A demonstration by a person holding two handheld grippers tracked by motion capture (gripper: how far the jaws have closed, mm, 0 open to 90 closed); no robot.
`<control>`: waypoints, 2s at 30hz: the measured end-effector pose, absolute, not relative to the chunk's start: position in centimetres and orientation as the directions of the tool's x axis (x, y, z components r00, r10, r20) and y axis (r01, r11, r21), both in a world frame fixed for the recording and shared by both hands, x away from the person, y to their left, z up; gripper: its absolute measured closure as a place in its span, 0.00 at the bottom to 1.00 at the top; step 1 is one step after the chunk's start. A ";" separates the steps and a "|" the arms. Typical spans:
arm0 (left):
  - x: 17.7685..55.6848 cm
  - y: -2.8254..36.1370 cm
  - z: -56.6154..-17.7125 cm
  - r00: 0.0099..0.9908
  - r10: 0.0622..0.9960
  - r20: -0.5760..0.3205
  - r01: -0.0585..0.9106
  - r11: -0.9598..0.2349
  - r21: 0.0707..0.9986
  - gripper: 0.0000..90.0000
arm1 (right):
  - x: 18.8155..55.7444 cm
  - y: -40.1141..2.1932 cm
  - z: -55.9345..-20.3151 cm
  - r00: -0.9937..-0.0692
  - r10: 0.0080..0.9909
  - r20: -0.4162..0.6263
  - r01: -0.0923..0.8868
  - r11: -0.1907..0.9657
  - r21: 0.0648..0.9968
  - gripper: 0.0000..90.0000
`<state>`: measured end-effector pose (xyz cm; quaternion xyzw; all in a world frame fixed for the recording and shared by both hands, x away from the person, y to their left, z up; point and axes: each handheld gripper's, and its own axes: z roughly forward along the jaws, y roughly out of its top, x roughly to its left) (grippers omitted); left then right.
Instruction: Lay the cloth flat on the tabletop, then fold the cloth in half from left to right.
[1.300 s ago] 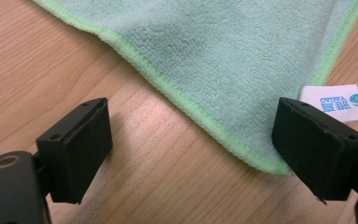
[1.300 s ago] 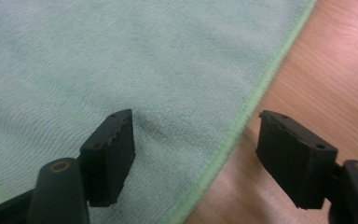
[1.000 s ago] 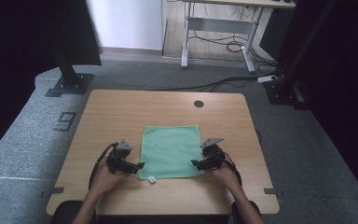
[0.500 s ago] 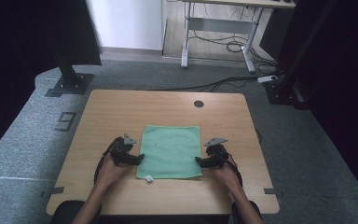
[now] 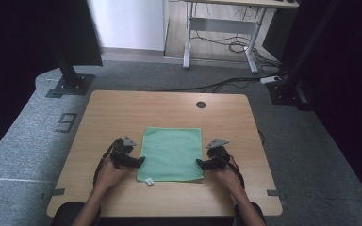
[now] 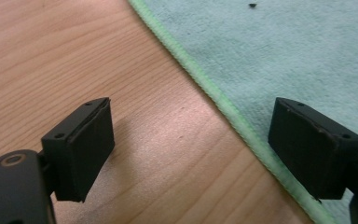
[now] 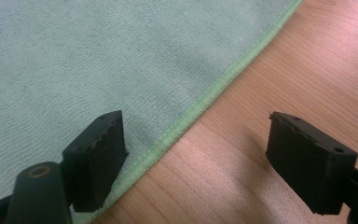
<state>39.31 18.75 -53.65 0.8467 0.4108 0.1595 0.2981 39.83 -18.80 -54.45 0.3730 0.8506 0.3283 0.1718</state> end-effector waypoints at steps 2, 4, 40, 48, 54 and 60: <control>38.9 18.7 -53.3 0.627 0.779 0.012 0.587 -0.482 0.651 0.15 | 39.7 -18.9 -54.3 -0.671 0.740 -0.050 0.514 0.513 0.687 0.23; 38.4 18.7 -52.9 0.634 0.773 0.016 0.576 -0.485 0.658 0.14 | 39.6 -19.0 -54.1 -0.671 0.741 -0.033 0.516 0.498 0.697 0.22; 36.7 22.8 -54.9 0.599 0.800 -0.007 0.605 -0.447 0.659 0.00 | 38.6 -23.2 -55.7 -0.613 0.790 0.009 0.556 0.423 0.715 0.00; 36.8 22.6 -54.9 0.594 0.804 -0.008 0.607 -0.442 0.660 0.00 | 38.6 -23.2 -55.7 -0.612 0.791 0.009 0.556 0.422 0.715 0.00; 36.9 22.6 -54.9 0.599 0.801 -0.007 0.605 -0.447 0.660 0.00 | 38.5 -23.2 -55.7 -0.607 0.795 0.011 0.559 0.417 0.716 0.00; 37.2 22.4 -54.7 0.594 0.804 -0.009 0.618 -0.449 0.646 0.00 | 38.4 -23.1 -55.7 -0.593 0.805 0.014 0.568 0.406 0.716 0.00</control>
